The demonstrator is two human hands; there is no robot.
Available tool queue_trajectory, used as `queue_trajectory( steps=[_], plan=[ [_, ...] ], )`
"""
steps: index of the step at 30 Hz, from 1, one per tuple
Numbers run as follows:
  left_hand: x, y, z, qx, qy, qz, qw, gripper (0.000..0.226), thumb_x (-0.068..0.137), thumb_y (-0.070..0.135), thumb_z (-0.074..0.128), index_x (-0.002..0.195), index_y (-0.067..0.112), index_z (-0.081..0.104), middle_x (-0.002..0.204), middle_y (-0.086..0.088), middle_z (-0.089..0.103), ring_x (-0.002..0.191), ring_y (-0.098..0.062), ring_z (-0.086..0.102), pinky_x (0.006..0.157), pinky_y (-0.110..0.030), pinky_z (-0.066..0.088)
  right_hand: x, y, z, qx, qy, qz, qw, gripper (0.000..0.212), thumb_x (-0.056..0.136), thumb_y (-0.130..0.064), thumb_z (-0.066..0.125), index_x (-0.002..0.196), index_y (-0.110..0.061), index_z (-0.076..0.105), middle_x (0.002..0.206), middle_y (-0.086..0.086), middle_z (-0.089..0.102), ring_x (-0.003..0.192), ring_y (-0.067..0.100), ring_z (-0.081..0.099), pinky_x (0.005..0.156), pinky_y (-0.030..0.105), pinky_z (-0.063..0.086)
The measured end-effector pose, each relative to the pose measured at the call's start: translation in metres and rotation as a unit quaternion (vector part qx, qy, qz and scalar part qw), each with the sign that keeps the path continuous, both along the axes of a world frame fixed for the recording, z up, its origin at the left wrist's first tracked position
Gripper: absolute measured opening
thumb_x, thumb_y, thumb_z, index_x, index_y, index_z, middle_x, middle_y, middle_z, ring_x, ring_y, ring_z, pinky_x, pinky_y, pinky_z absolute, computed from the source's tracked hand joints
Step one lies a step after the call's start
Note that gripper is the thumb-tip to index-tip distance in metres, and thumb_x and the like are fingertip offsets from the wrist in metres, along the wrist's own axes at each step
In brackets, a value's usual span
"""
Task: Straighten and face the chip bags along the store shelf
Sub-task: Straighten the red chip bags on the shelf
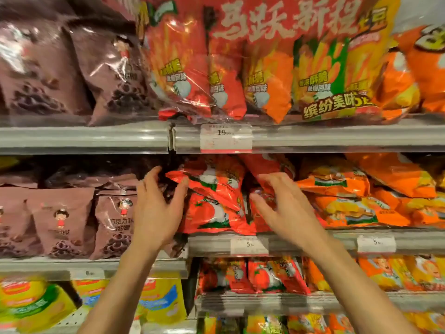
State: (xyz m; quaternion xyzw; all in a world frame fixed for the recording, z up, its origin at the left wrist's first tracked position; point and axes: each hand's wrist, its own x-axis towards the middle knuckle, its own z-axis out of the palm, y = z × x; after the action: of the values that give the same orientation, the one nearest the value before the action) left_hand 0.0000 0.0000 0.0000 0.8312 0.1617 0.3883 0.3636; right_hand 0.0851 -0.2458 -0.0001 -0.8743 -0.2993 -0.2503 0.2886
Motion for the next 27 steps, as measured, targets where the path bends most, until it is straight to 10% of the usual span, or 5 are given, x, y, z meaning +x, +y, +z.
queue_trajectory(
  steps=[4,9,16,23,27],
  plan=[
    [0.021,0.005,0.019,-0.093,0.011,-0.079,0.992,0.055,0.092,0.058,0.058,0.136,0.026,0.047,0.113,0.007,0.064,0.092,-0.002,0.061,0.083,-0.021,0.047,-0.002,0.04,0.016,-0.048,0.062,-0.017,0.997,0.06,0.099,-0.056,0.047,0.141,-0.014,0.05,0.13,0.01,0.057,0.121,0.027,0.055,0.101,0.037,0.043],
    [0.037,0.011,0.011,-0.221,0.025,-0.183,0.958,0.039,0.079,0.06,0.07,0.112,0.041,0.064,0.104,0.006,0.076,0.099,-0.015,0.072,0.095,-0.046,0.055,-0.001,0.066,0.019,-0.013,0.165,0.01,0.986,0.06,0.101,-0.058,0.038,0.144,-0.017,0.042,0.14,0.016,0.048,0.129,0.035,0.049,0.103,0.039,0.041],
    [0.005,0.019,0.011,-0.271,0.013,-0.167,0.948,0.031,0.086,0.043,0.073,0.103,0.017,0.069,0.101,-0.001,0.074,0.094,-0.02,0.073,0.086,-0.039,0.06,-0.001,0.063,0.005,0.005,0.163,0.101,0.981,0.043,0.104,-0.05,0.041,0.142,-0.031,0.042,0.136,-0.004,0.045,0.133,0.015,0.042,0.1,0.025,0.032],
    [0.017,0.011,0.019,-0.254,0.079,-0.202,0.942,0.067,0.086,0.042,0.074,0.144,0.033,0.042,0.102,0.001,0.073,0.083,-0.009,0.075,0.084,-0.039,0.061,-0.002,0.052,0.011,-0.01,0.114,0.11,0.987,0.058,0.1,-0.06,0.04,0.15,-0.03,0.037,0.147,-0.004,0.042,0.138,0.012,0.036,0.111,0.028,0.032],
    [0.018,0.007,0.013,-0.236,0.06,-0.195,0.95,0.061,0.089,0.041,0.071,0.143,0.034,0.044,0.102,0.007,0.073,0.084,-0.004,0.074,0.081,-0.03,0.058,0.02,0.025,0.023,-0.019,0.022,-0.043,0.999,0.054,0.099,-0.051,0.05,0.133,-0.009,0.055,0.125,0.015,0.06,0.122,0.032,0.051,0.102,0.039,0.043]
  ],
)
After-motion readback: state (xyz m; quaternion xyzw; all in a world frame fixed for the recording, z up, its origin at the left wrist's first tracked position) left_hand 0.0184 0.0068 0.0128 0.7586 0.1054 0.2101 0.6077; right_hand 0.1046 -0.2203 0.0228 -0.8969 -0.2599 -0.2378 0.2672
